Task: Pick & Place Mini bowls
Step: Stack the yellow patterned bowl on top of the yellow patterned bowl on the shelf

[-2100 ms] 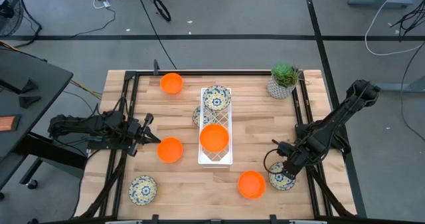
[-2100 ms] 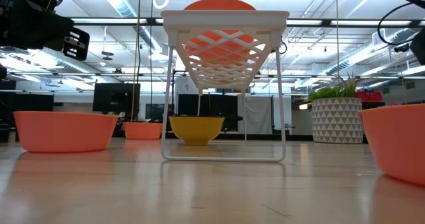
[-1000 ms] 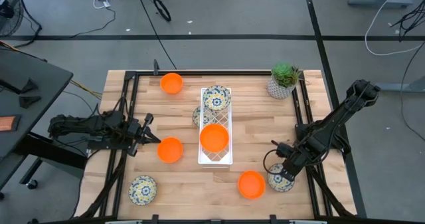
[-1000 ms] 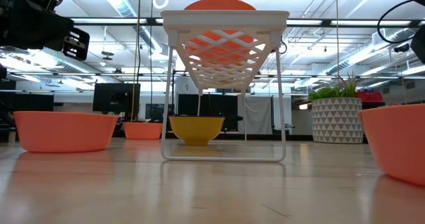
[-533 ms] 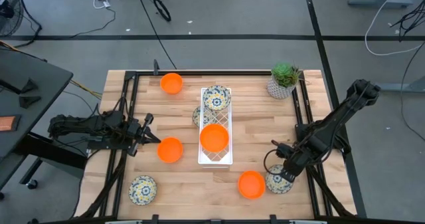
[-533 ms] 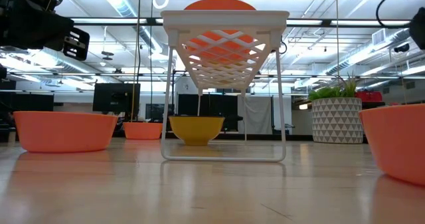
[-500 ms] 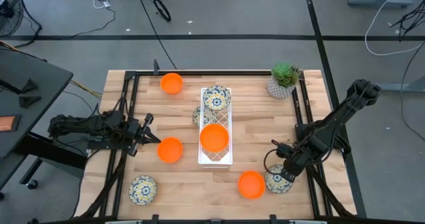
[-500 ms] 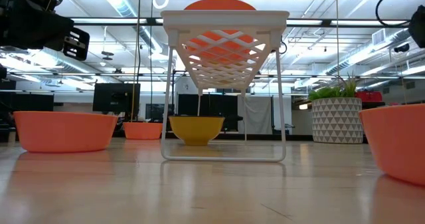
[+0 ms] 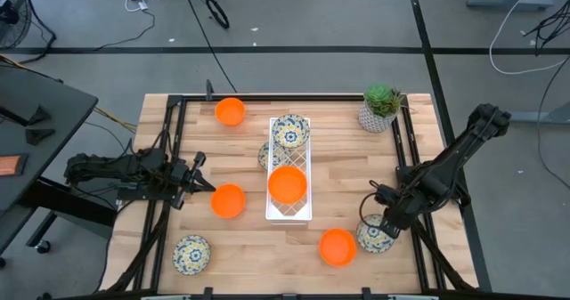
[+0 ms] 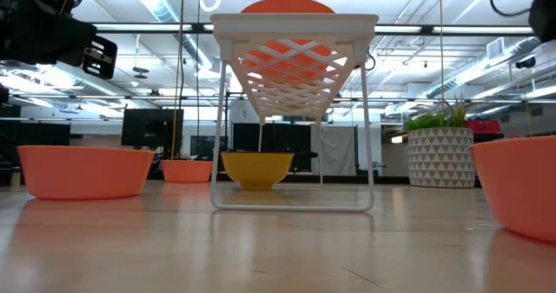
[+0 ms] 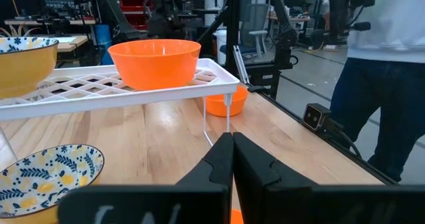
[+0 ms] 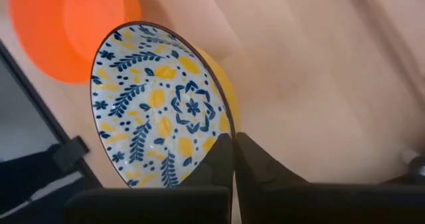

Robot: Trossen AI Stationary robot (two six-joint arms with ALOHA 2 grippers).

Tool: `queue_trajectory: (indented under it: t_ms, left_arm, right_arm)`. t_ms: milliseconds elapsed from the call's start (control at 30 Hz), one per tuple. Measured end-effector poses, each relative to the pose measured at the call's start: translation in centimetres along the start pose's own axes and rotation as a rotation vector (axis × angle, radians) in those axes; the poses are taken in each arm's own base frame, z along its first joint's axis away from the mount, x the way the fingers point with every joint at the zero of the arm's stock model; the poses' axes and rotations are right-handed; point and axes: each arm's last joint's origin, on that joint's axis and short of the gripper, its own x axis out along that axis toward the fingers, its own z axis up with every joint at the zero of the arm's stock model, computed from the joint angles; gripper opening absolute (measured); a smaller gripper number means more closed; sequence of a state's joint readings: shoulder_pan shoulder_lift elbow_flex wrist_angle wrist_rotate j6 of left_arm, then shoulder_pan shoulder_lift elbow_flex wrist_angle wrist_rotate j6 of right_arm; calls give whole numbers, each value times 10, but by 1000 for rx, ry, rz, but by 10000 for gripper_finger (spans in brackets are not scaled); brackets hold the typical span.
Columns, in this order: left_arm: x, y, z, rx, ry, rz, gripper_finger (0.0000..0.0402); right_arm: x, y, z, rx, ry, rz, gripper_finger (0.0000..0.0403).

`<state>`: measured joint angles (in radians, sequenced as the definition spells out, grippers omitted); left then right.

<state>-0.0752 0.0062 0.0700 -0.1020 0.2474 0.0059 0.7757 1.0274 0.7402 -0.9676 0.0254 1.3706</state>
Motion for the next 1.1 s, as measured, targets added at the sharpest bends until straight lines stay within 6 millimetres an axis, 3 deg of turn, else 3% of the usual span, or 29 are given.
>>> queue_trajectory:
  t_ms: [667, 933, 1100]
  left_arm:
    - [0, 0, 0, 0, 0, 0, 14]
    - [0, 0, 0, 0, 0, 0, 14]
    - [0, 0, 0, 0, 0, 0, 14]
  right_arm:
    - [-107, 18, 33, -54, -260, 153, 1]
    - [-133, 19, 47, -78, -345, 201, 0]
    - [-139, 17, 53, -42, -372, 212, 0]
